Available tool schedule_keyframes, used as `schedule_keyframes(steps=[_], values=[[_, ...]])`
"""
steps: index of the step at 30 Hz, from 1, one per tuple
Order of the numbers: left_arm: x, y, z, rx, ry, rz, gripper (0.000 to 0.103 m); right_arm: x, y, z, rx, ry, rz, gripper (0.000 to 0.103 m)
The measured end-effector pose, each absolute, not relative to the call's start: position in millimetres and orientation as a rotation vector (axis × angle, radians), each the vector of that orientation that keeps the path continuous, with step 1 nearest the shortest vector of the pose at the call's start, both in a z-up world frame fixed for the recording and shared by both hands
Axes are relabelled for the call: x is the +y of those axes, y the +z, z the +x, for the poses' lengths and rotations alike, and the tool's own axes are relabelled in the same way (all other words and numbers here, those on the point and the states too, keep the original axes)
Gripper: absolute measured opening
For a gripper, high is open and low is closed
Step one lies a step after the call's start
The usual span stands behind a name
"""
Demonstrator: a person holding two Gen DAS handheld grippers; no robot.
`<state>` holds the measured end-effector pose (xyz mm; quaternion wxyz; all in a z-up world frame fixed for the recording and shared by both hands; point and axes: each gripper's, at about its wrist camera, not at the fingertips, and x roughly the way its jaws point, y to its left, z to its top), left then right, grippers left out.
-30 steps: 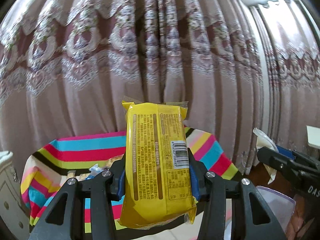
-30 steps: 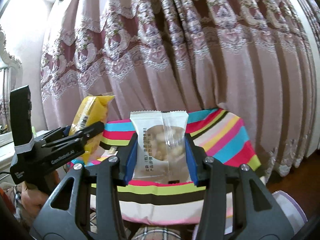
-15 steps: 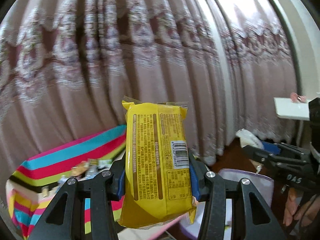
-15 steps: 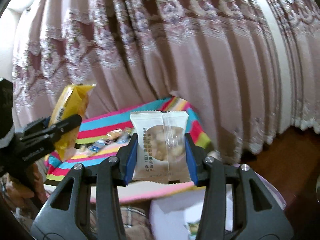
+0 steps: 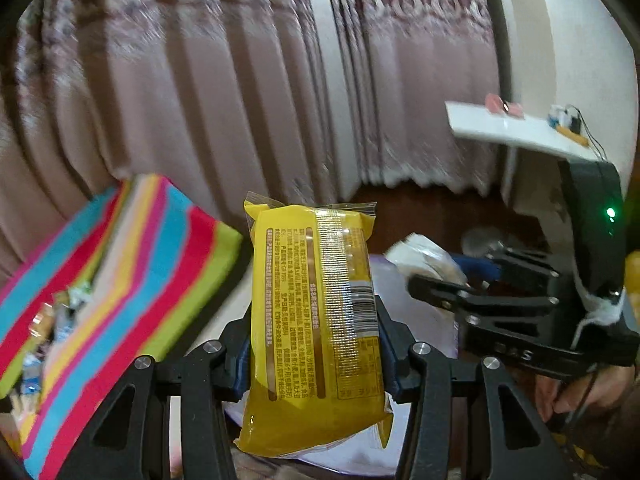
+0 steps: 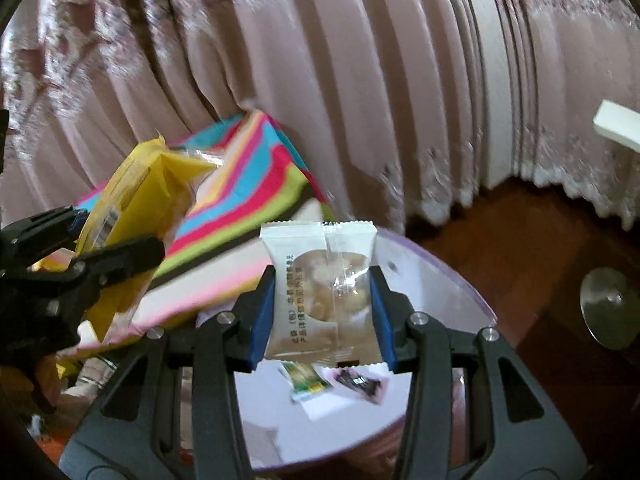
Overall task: Organize snacks
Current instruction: 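Carry both packets to the white box and open both tools to drop them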
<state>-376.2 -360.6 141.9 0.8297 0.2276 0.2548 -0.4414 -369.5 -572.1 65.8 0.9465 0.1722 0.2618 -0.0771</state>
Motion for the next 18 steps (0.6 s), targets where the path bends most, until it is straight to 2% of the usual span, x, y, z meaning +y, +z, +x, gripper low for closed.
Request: schedule_keyframes(steps=[11,17,18], values=[[-391,81,-351,0.828,-0.983,0.509,0.05,-585,24,-358,0.749,-0.204,0.379,0.048],[-390,64,-342,0.899,-0.996,0.492,0.051,-592,11,-356,0.808,-0.229,0.414,0.049],[-390,62,-339,0.905,-0.997,0.489,0.051,-592,10,-355,0.811,-0.235,0.421,0.051]])
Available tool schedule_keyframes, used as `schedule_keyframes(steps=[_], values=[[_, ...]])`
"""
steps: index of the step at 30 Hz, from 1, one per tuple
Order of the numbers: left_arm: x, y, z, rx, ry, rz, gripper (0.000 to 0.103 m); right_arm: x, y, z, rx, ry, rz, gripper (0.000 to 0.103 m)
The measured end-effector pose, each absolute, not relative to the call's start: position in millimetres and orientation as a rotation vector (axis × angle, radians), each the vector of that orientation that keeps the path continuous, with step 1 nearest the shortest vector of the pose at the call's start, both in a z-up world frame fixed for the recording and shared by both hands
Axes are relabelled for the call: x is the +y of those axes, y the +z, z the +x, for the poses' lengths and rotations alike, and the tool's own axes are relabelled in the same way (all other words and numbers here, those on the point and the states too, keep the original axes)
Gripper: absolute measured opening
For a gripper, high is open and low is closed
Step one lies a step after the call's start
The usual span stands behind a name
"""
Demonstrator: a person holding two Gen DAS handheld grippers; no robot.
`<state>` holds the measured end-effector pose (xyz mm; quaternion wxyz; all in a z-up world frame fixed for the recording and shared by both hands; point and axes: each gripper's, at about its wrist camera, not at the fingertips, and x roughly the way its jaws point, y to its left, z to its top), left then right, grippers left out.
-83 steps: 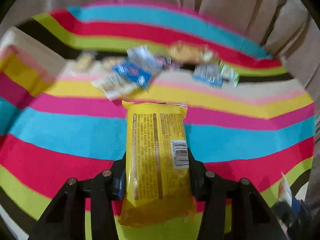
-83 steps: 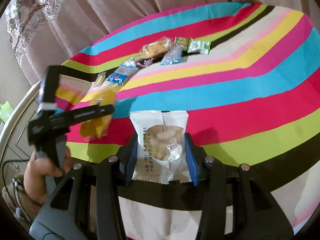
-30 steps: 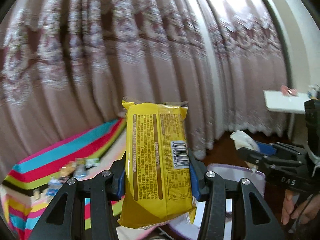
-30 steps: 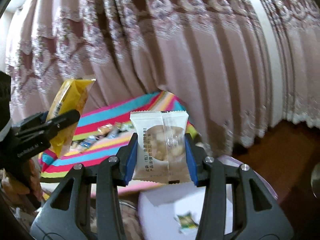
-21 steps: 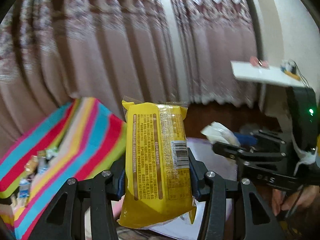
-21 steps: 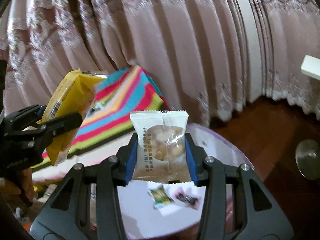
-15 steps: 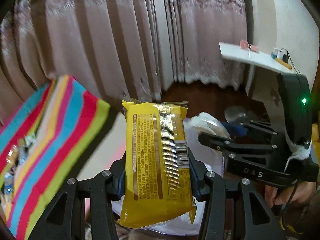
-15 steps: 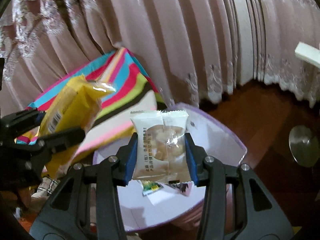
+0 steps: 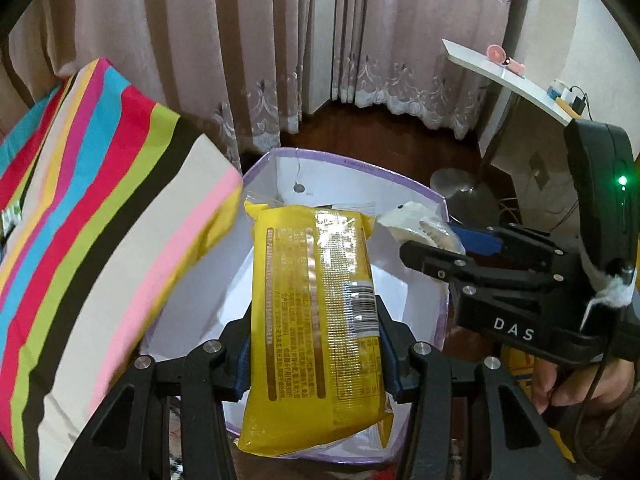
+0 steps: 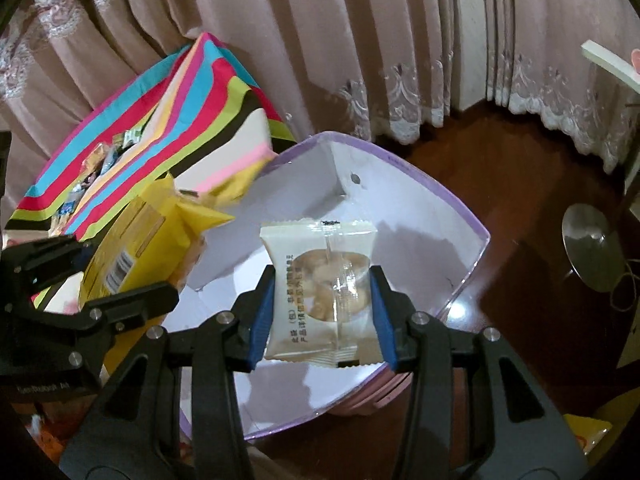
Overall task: Organize snacks
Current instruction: 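Carry both packets to the white box and open both tools to drop them, then return to the table and grasp the clear blue-edged candy bag with the right tool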
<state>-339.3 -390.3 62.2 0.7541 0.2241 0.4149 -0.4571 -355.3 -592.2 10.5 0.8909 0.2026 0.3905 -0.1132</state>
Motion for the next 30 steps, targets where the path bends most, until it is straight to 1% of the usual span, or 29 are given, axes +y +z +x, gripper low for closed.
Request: schedule_keyframes(steps=[1,3,4,5,6,11,15,17,21,25,30], values=[[-390,61,-337,0.909,-1.0,0.485,0.053,-593,10,-354,0.814,-0.239,0.431,0.052],[-388,61,-335,0.894,-0.996,0.47,0.064,-593,12,-353,0.811,-0.239,0.442,0.053],[-385,64,-334,0.877,-0.99,0.455,0.073,-592,12,-351,0.813,-0.242,0.439,0.055],[-383,66,-333,0.863,-0.986,0.443,0.081,-592,14,-351,0.816,-0.244,0.433,0.06],[-379,70,-331,0.846,-0.981,0.425,0.083,-590,15,-350,0.816,-0.243,0.432,0.063],[-359,75,-316,0.804,-0.924,0.394,0.083,-575,18,-336,0.83,-0.21,0.414,0.064],[-322,78,-289,0.796,-0.843,0.326,0.083,-543,29,-307,0.851,-0.119,0.339,0.064],[-294,80,-270,0.758,-0.763,0.293,0.083,-516,37,-285,0.858,-0.055,0.273,0.064],[-230,78,-227,0.704,-0.522,0.272,0.084,-467,42,-240,0.879,0.064,0.184,0.069],[-165,68,-190,0.709,-0.357,0.195,0.084,-410,40,-187,0.904,0.179,0.113,0.069],[-82,53,-143,0.742,-0.2,0.041,0.084,-356,33,-131,0.926,0.296,0.11,0.069]])
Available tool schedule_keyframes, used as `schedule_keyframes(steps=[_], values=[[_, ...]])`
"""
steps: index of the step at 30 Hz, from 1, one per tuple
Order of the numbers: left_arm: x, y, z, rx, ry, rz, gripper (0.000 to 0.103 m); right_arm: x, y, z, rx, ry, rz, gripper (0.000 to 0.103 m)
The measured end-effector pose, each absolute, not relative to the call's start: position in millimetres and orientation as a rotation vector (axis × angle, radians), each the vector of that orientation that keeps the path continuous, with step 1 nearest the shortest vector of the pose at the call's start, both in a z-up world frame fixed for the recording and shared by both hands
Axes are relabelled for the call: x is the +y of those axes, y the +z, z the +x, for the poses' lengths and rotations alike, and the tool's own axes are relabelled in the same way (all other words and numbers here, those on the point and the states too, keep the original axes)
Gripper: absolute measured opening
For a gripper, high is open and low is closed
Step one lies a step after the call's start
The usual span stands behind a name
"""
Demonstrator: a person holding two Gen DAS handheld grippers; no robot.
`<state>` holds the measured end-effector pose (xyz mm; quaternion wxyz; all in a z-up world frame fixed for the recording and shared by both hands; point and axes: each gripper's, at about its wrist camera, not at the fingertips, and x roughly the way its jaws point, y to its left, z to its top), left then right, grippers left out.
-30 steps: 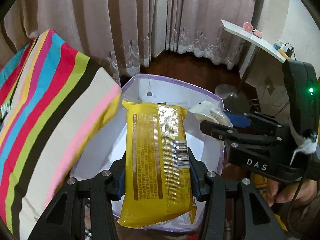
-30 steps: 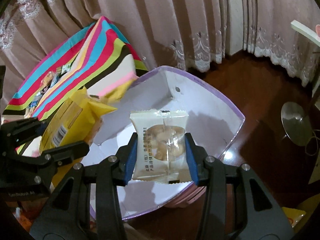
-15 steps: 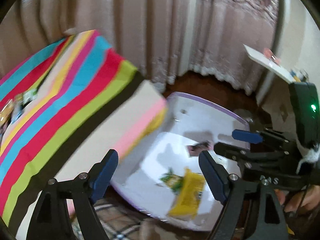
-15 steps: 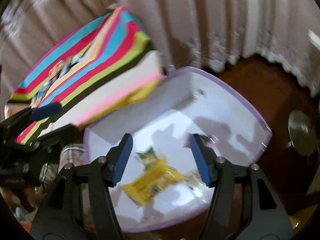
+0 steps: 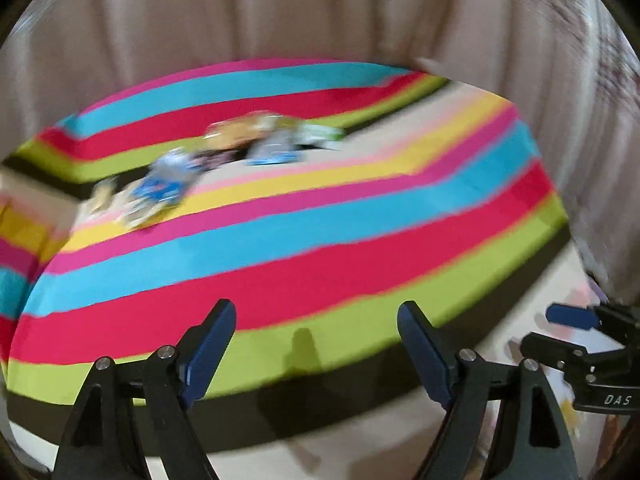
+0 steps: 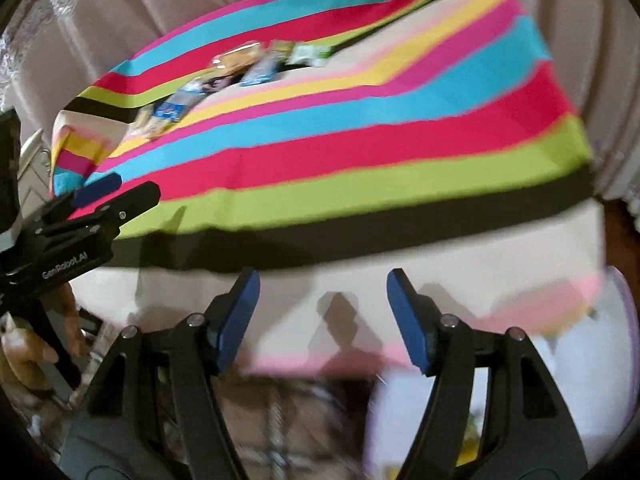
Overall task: Organize snacks
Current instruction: 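Return to the table and grasp the clear blue-edged candy bag with the right tool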
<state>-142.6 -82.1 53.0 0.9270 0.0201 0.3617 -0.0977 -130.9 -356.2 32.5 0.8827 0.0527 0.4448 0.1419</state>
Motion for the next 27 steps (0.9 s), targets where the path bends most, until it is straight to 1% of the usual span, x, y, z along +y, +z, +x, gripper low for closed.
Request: schedule_keyframes(steps=[4,5,9,13,14,17,20,23,26,27], values=[[-29,44,-113,0.757,-0.098,-0.062,0.084,-325,30,-79,0.95,0.362,0.135,0.07],[-16,42,-105,0.762,-0.074,-0.088,0.084,-315,28,-58,0.962,0.372,0.152,0.072],[21,33,-89,0.762,-0.016,-0.165,0.084,-293,27,6,0.963,0.359,0.211,0.073],[42,25,-87,0.782,0.001,-0.231,0.084,-272,27,69,0.932,0.383,0.272,0.073],[50,26,-88,0.771,0.009,-0.247,0.084,-265,26,89,0.929,0.38,0.277,0.074],[64,29,-82,0.759,0.018,-0.273,0.084,-243,20,140,0.925,0.367,0.256,0.076],[83,30,-65,0.79,0.017,-0.279,0.084,-222,14,182,0.927,0.362,0.227,0.076],[98,32,-54,0.796,0.013,-0.274,0.084,-204,11,214,0.915,0.369,0.2,0.078],[113,34,-41,0.798,0.0,-0.291,0.084,-191,10,237,0.9,0.394,0.193,0.078],[117,34,-37,0.799,-0.009,-0.304,0.084,-189,10,241,0.896,0.398,0.192,0.075]])
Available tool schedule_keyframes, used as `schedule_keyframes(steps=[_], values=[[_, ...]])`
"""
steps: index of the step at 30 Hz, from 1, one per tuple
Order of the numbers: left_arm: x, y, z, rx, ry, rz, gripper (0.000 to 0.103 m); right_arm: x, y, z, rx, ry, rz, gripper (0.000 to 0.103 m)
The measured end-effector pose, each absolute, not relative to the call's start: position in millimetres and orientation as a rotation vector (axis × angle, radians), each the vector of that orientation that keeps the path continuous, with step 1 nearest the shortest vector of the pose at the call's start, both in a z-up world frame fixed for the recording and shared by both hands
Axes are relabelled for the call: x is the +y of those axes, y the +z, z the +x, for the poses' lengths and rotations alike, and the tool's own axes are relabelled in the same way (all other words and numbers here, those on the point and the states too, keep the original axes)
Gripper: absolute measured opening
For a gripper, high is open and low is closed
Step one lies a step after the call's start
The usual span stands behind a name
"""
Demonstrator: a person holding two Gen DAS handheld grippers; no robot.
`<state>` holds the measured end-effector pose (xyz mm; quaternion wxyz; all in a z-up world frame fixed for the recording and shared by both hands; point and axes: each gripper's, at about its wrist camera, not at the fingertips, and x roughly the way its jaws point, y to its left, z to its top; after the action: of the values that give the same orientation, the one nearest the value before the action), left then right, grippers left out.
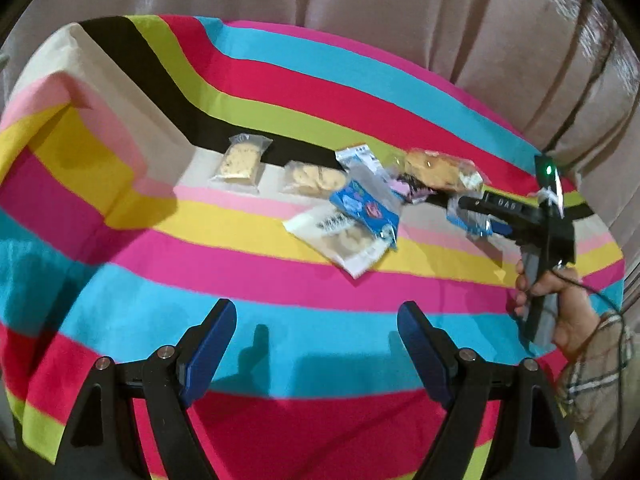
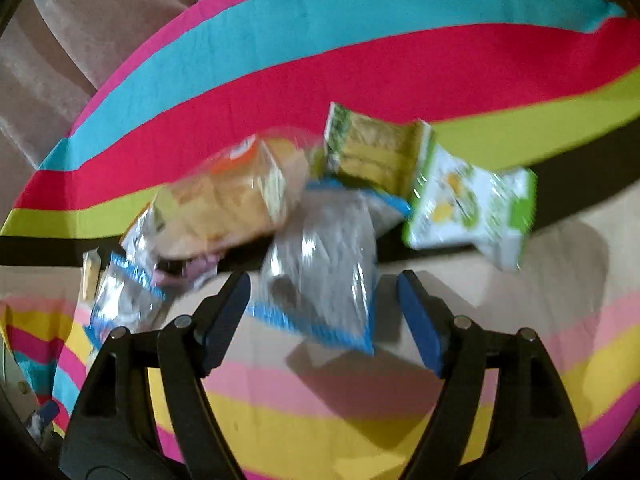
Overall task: Organize snacks
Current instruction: 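Return to the table and grasp the clear blue-edged candy bag with the right tool, then grasp the white nut packet with the left tool while the right tool holds the candy bag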
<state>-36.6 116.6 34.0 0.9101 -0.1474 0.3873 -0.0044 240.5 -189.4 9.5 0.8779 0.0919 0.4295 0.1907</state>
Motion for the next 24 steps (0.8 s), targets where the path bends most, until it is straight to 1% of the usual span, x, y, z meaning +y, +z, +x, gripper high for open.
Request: schedule_keyframes(steps=[1,2,5,6,10,12,16,20,22,23,24], values=[[120,34,-33,0.8,-0.017,-0.314,0.084,-188,9,241,0.888,0.401,0.19,0.068],[124,33,-26,0.803,-0.025,-0.331,0.084,-187,8,241,0.885,0.414,0.188,0.042],[133,30,-9,0.812,-0.043,-0.381,0.084,-197,7,225,0.858,0.478,0.251,0.028],[134,30,-5,0.815,-0.049,-0.395,0.084,-203,8,212,0.843,0.487,0.26,0.026],[134,25,12,0.823,-0.065,-0.448,0.084,-219,10,167,0.826,0.495,0.264,0.025],[124,22,24,0.84,-0.073,-0.412,0.084,-228,9,146,0.829,0.509,0.283,0.025],[83,19,45,0.913,-0.074,-0.174,0.084,-243,2,128,0.843,0.5,0.341,0.025],[43,22,49,0.869,0.042,0.209,0.084,-253,1,120,0.842,0.496,0.369,0.025],[37,13,60,0.905,0.041,0.347,0.086,-253,-1,125,0.848,0.499,0.393,0.025],[37,11,66,0.907,0.016,0.39,0.091,-254,-1,125,0.849,0.499,0.398,0.025],[40,12,70,0.893,-0.003,0.395,0.093,-256,-2,125,0.853,0.499,0.405,0.025]])
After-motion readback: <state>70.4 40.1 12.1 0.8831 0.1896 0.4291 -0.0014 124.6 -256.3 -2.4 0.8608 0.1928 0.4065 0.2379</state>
